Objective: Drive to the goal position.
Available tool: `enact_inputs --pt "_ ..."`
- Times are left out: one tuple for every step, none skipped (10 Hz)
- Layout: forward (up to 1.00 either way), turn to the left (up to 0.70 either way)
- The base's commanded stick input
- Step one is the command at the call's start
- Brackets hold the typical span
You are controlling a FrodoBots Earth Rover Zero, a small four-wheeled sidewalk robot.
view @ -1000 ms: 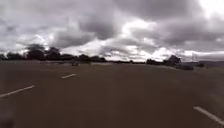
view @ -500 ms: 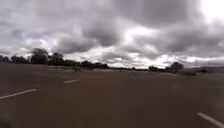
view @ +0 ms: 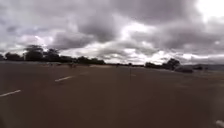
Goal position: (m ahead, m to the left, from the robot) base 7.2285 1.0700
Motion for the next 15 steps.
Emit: enact_inputs --pt "0.85 0.04" --pt "0.85 0.04" --pt "0.85 0.04" --pt "0.85 0.04" --pt "0.85 0.04" --pt "0.85 0.04" --pt "0.85 0.04" --pt "0.85 0.04" --pt "0.85 0.06" --pt "0.85 0.12" --pt "0.85 0.19" --pt "0.85 0.25" --pt "0.85 0.32" --pt "0.85 0.37" --pt "0.85 0.19"
